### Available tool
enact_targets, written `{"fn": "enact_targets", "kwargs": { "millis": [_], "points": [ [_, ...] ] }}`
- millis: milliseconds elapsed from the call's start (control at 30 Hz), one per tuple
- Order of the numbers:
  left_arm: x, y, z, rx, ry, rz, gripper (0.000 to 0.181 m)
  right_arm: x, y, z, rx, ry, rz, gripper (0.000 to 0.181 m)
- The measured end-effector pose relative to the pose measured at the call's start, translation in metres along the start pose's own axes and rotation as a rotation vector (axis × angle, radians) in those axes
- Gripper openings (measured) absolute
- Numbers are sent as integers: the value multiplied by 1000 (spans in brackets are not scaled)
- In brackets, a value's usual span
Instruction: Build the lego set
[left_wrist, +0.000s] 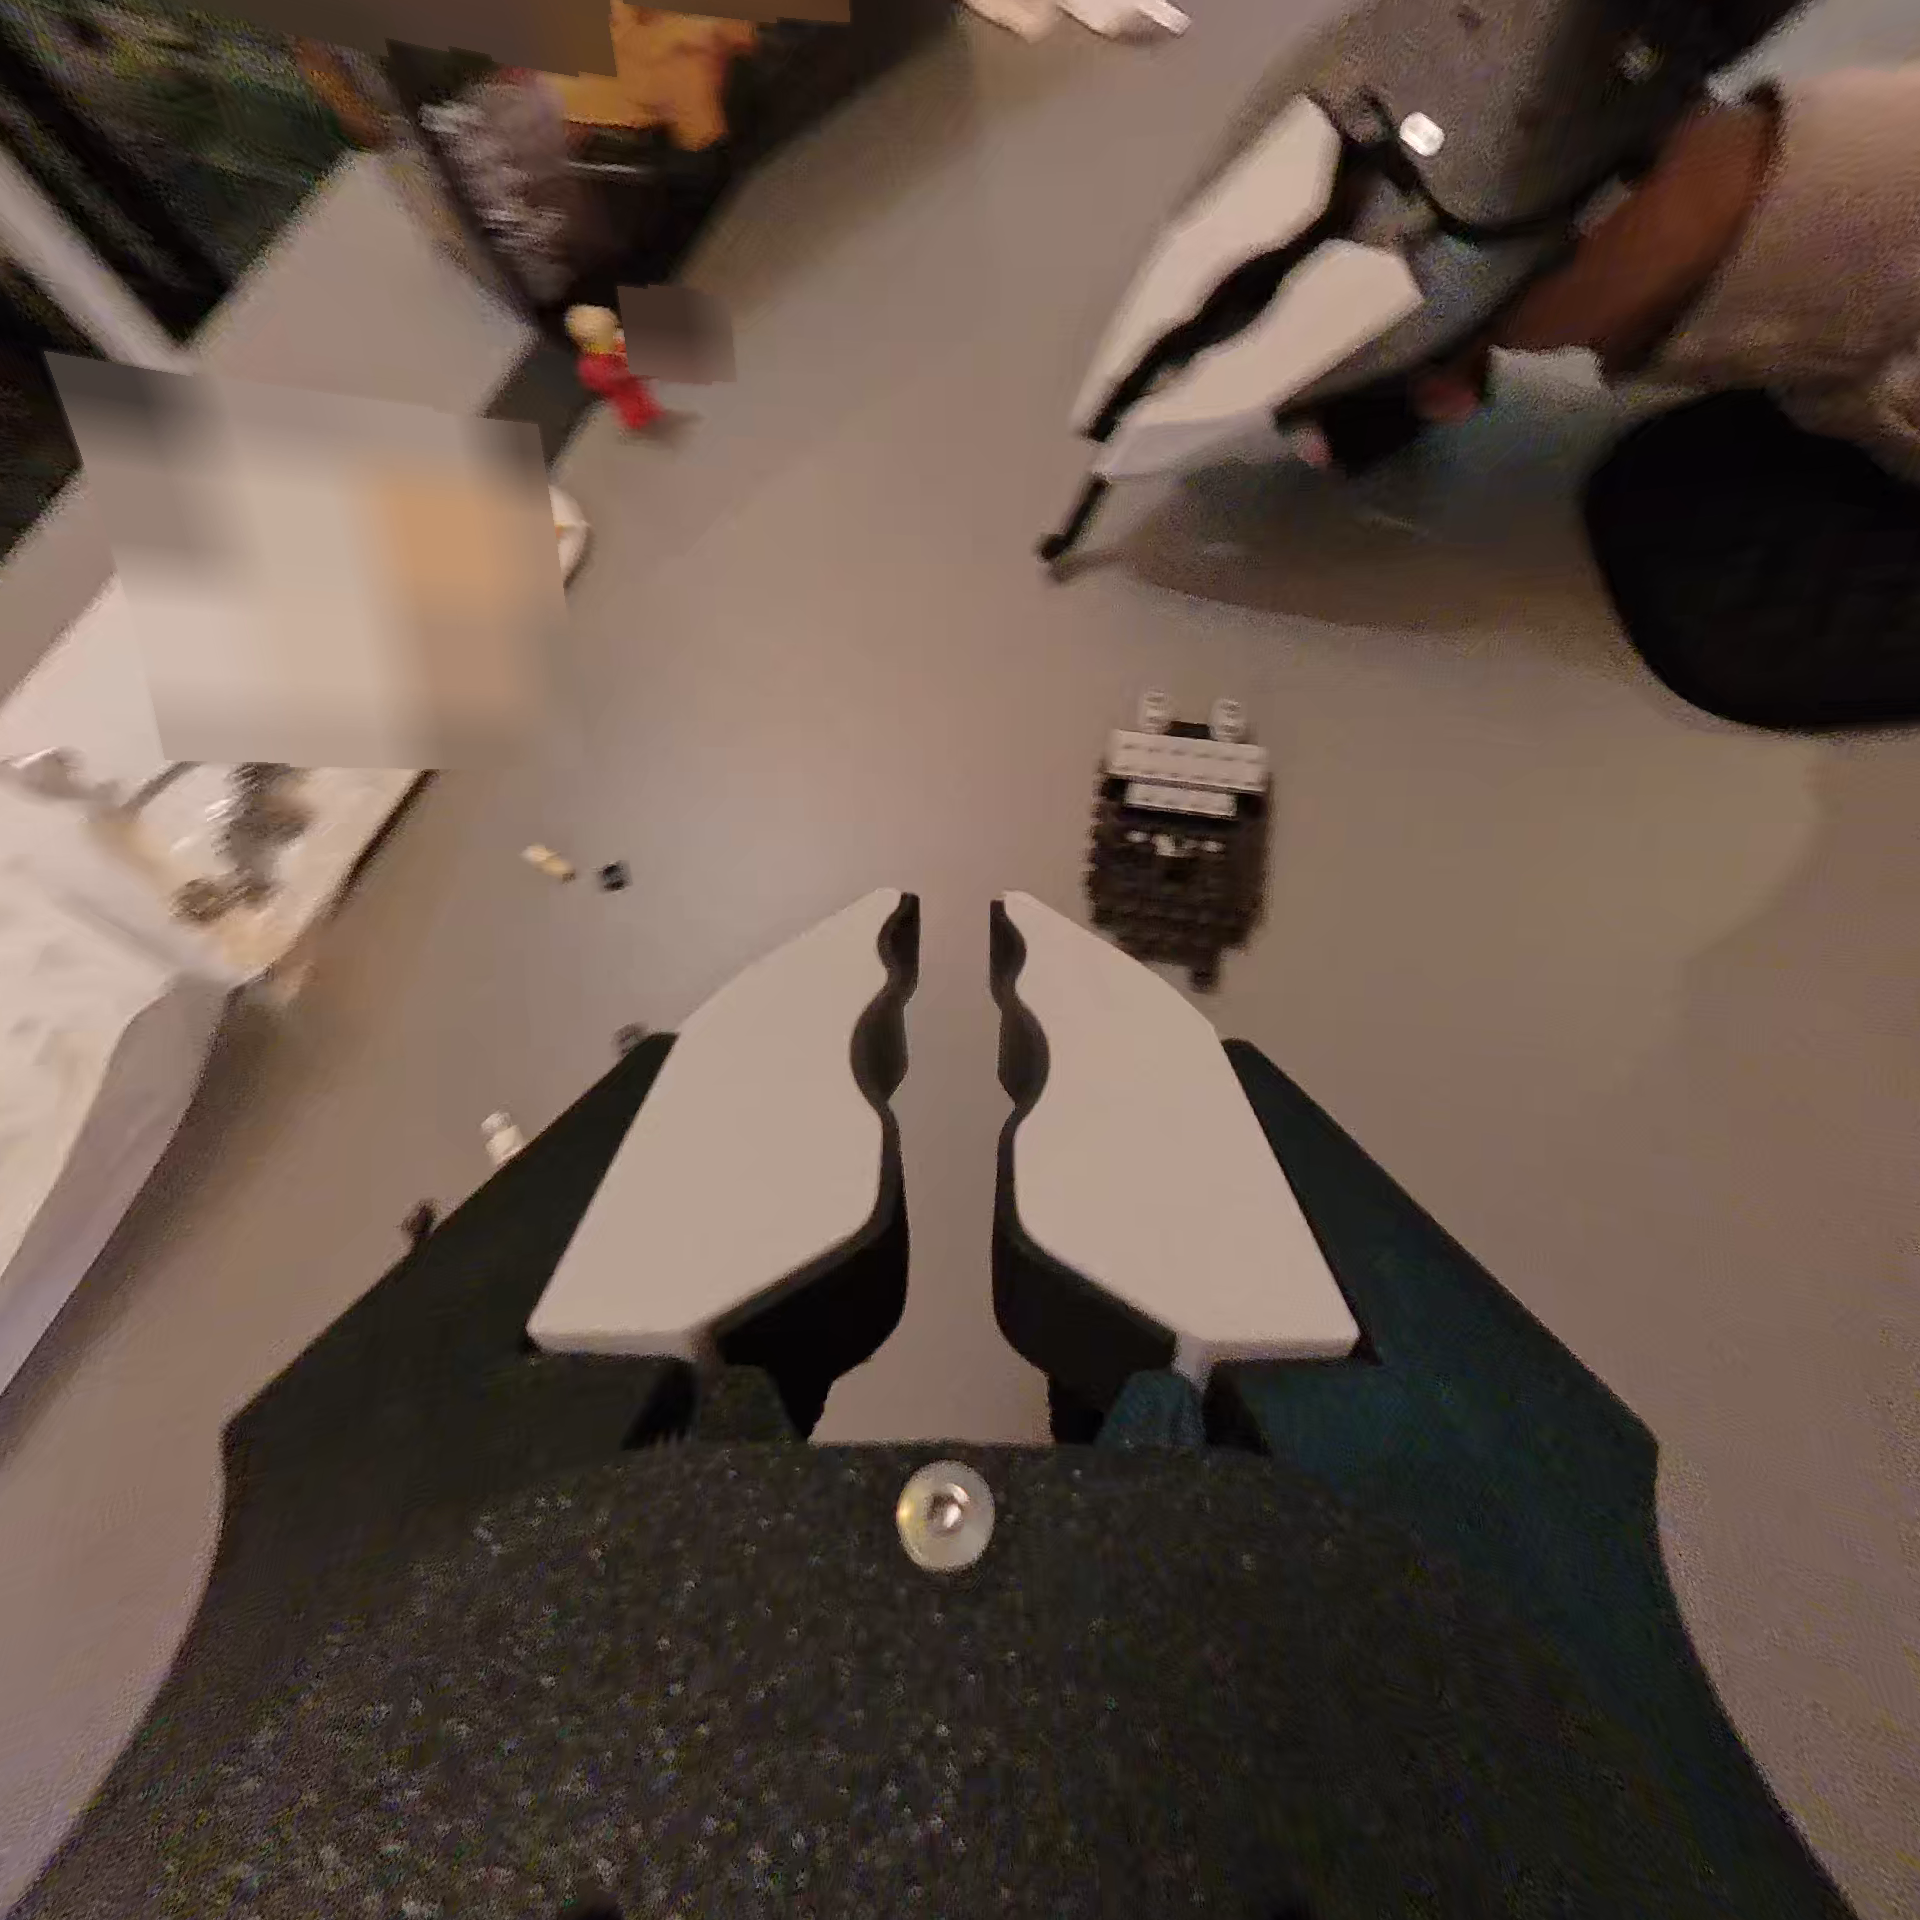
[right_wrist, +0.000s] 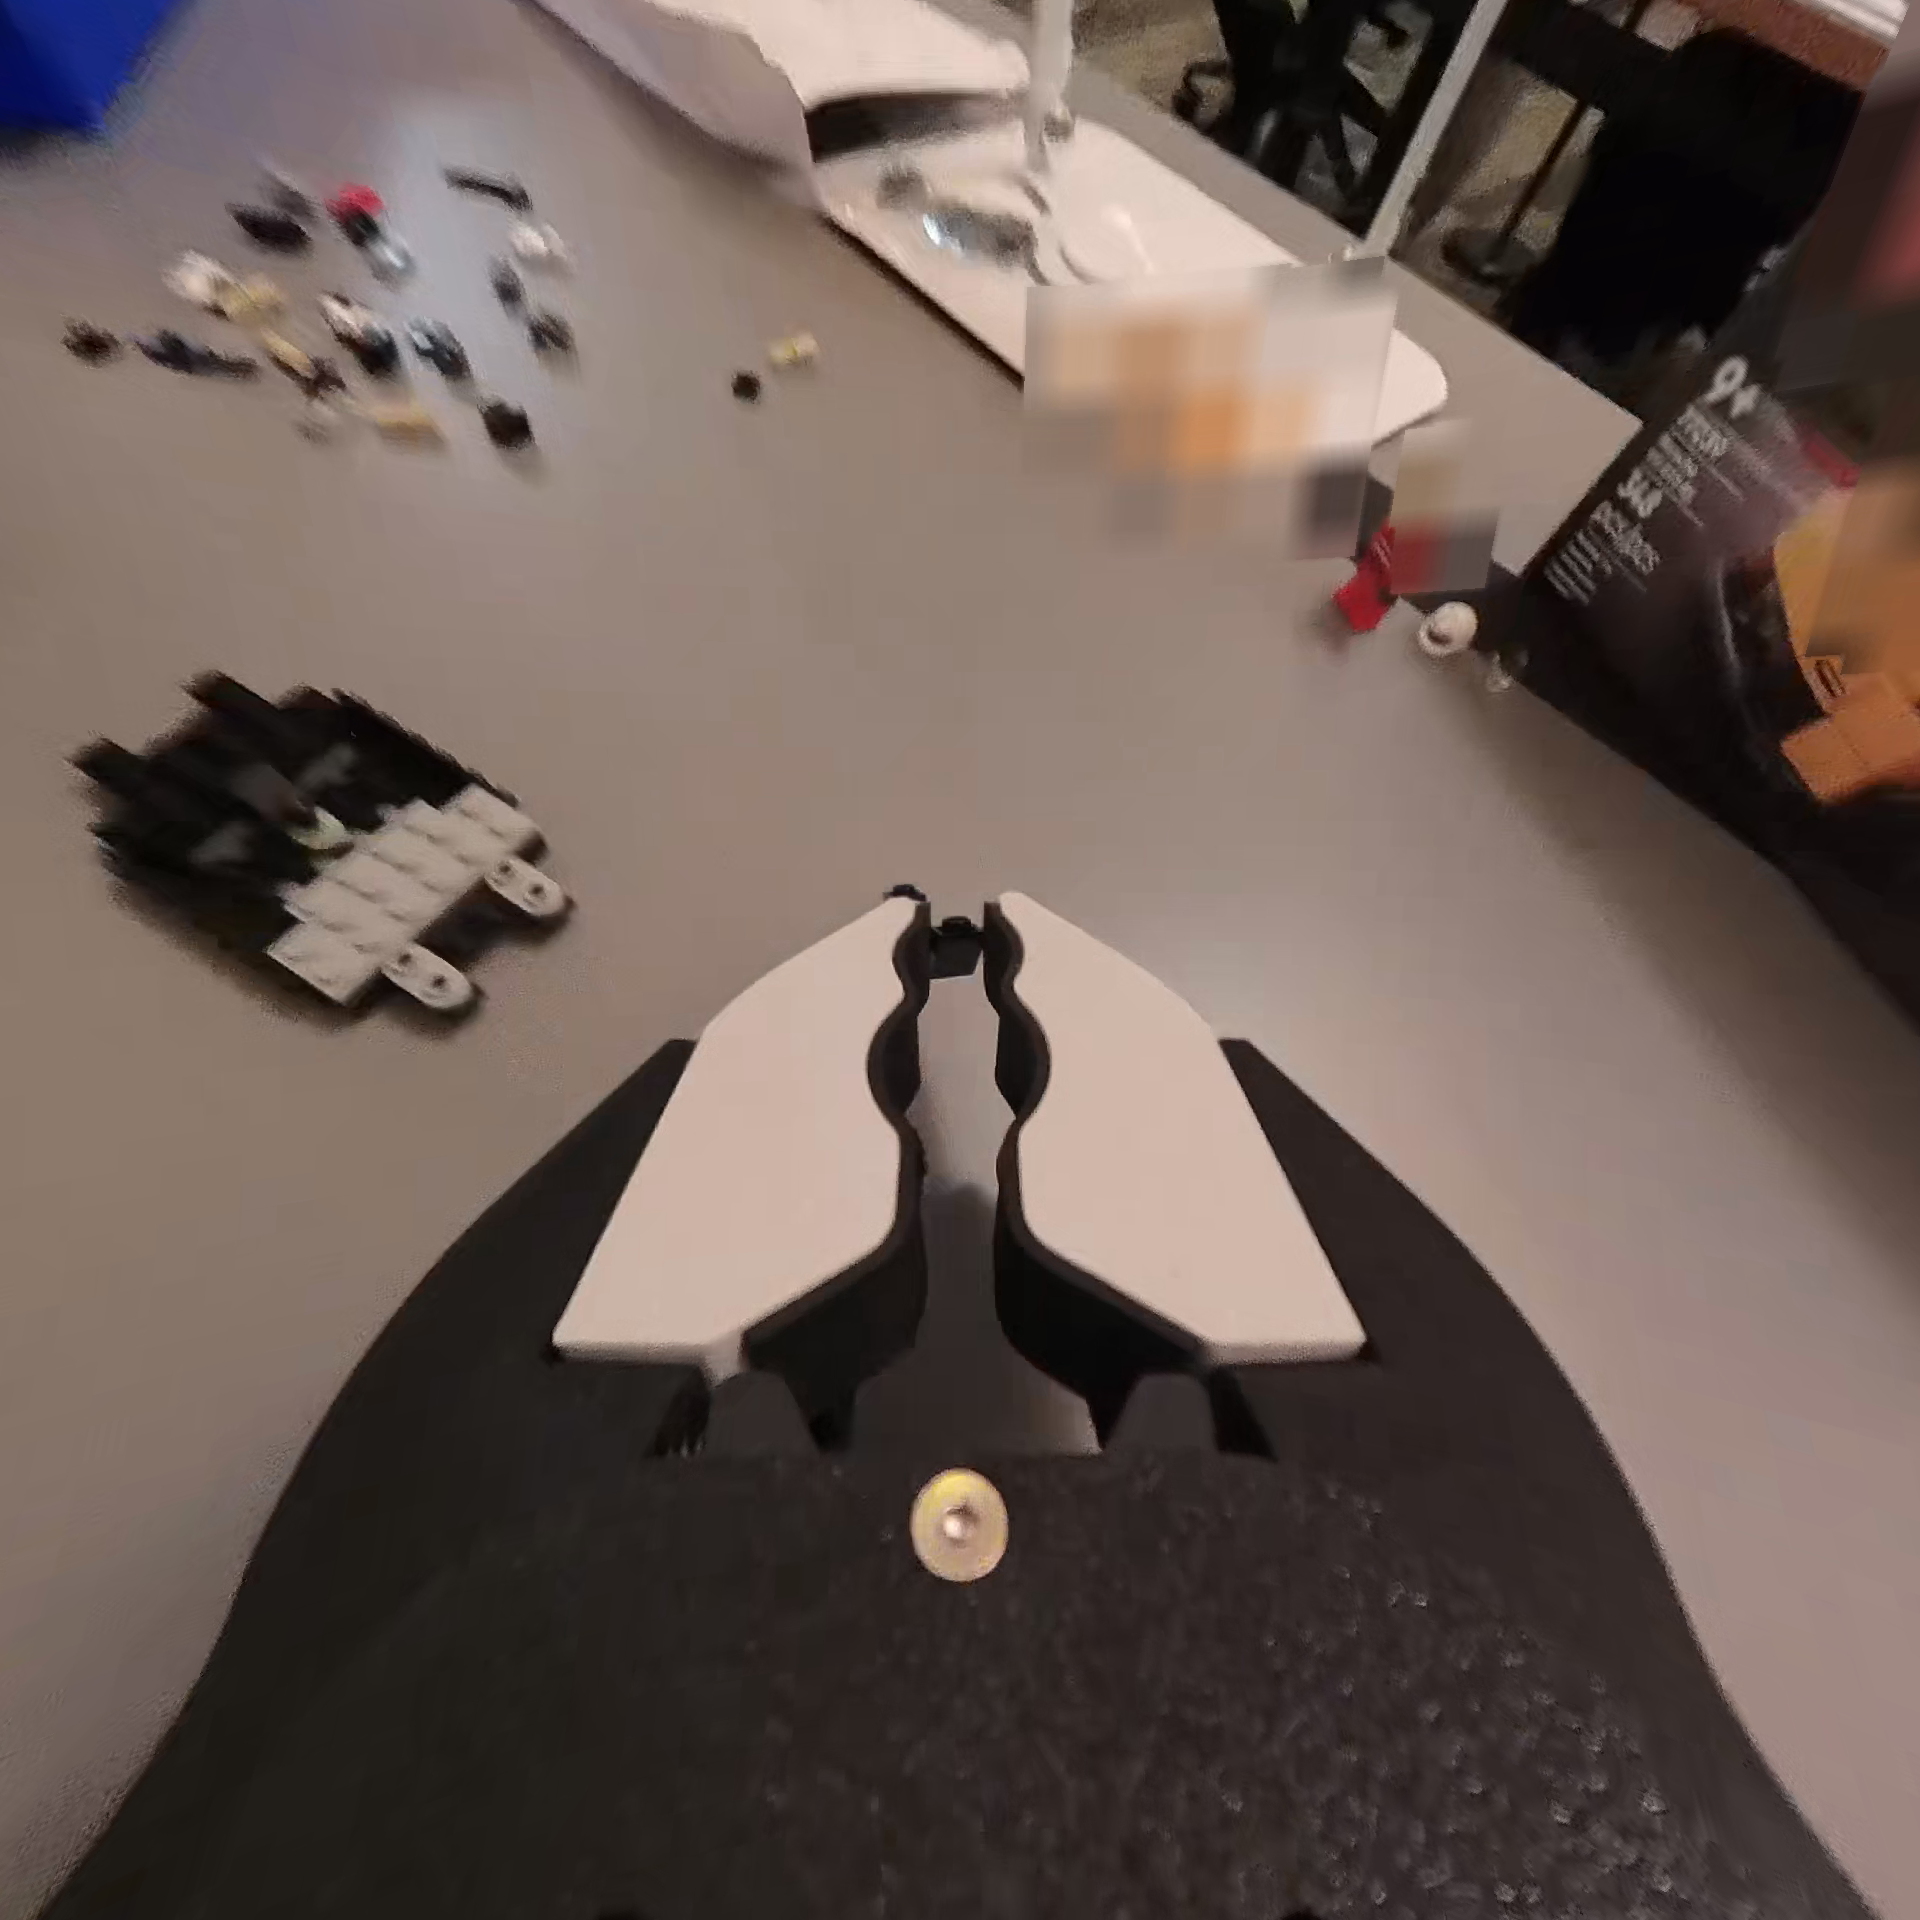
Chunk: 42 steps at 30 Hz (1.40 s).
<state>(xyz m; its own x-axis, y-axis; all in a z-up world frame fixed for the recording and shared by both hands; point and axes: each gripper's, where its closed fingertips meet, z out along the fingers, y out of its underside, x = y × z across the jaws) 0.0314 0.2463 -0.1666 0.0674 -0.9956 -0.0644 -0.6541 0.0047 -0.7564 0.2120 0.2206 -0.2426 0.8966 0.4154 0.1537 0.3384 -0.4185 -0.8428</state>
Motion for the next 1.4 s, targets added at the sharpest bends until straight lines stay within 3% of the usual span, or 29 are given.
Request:
{"fn": "enact_targets", "kwargs": {
  "millis": [167, 300, 467, 633, 800, 967, 1133, 1300, 1400],
  "points": [
    [-51, 21, -45, 144, -183, -196, 10, -2, 19, 3, -103, 48, -87, 9],
    [-85, 47, -83, 178, -312, -306, 11, -9, 21, 4, -123, 31, -100, 19],
    [-151, 97, -177, 85, -588, -402, 10, -6, -1, -13, 23, 19, -5, 23],
    [-208, 177, -253, -225, -671, -564, 12, -3, -33, -31, 221, -1, 111, 20],
    [-235, 263, -257, -592, -620, -701, 19, -8, -35, -29, 236, -6, 85, 19],
    [-252, 315, -249, -857, -582, -655, 18, -9, -31, -28, 225, -6, 77, 18],
    [-246, 337, -235, -989, -453, -590, 23, -6, -26, -28, 219, -10, 92, 17],
    [-224, 318, -205, -907, -255, -470, 21, -5, -24, -27, 213, -11, 91, 17],
    [-216, 316, -194, -913, -206, -454, 22, -5, -23, -26, 210, -15, 95, 17]
  ]
}}
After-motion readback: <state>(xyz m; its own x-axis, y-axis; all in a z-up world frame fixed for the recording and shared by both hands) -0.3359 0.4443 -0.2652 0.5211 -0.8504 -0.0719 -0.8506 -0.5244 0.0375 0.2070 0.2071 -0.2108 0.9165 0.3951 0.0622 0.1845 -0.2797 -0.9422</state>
